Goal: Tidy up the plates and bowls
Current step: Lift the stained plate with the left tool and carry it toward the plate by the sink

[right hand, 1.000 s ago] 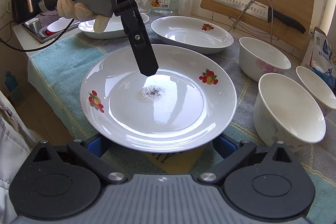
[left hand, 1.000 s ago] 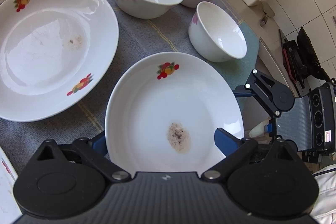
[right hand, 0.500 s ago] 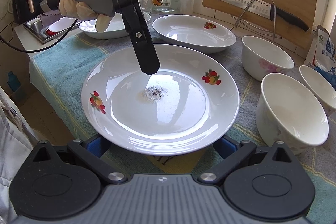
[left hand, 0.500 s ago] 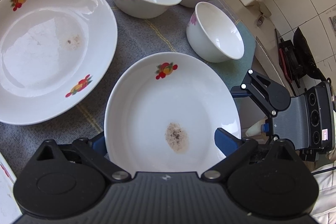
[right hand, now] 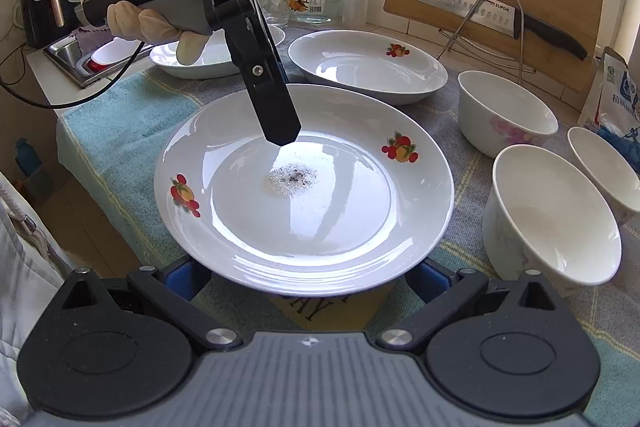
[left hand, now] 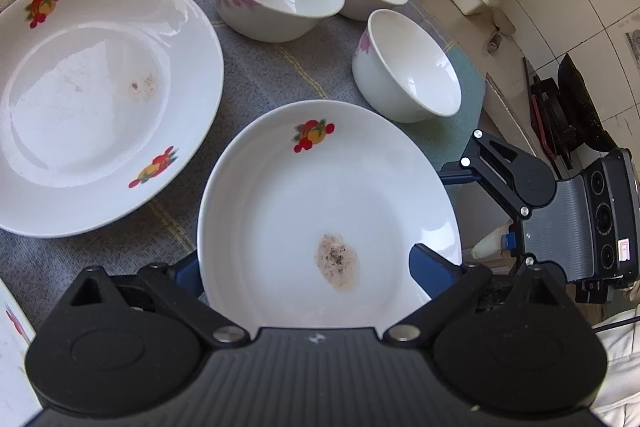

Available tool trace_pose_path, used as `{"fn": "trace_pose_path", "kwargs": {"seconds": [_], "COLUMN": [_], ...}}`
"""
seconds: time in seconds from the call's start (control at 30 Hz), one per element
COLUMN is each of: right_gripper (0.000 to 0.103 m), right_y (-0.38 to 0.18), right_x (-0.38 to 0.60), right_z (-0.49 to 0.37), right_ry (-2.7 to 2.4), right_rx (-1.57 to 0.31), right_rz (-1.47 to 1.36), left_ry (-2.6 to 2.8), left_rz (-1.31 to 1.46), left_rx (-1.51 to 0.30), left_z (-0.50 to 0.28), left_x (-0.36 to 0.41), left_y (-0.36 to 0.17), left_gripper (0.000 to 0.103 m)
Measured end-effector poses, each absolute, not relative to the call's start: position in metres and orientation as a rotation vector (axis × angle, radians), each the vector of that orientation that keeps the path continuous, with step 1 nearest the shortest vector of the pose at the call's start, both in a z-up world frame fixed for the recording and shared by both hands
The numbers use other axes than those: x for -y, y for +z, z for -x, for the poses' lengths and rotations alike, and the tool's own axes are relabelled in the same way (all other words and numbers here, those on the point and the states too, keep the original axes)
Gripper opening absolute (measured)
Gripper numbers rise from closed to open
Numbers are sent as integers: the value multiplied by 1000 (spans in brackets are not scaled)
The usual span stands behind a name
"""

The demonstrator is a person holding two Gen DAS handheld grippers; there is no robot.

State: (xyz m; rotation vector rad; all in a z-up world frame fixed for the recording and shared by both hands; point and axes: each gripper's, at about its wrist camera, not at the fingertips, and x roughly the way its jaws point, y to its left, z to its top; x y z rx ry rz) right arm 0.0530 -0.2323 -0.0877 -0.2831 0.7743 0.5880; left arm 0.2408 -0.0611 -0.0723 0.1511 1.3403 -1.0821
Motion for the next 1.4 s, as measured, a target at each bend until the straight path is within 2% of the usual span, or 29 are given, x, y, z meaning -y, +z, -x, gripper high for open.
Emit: {"fn": "trace_pose_path", "kwargs": {"seconds": [0.5,0.97,1.4], "right_gripper": [103,103,103], "right_y": [-69,-52,-56], "right_x": [218,155,92], "right_z": [-72,-120,-162], "right_ry": [654,801,913], "right_rx": [-750,-692,-685], "right_rz": [338,412,437], "left_ry": [-1034,-894,-763], "left_rz": [-87,13,87], "left_rx": [-1274,-1184,-1147], "left_z": [-242,-255,-268], "left_x": [29,-56,-131], "left_y": [-53,-31,-33], "left_gripper": [99,99,99]}}
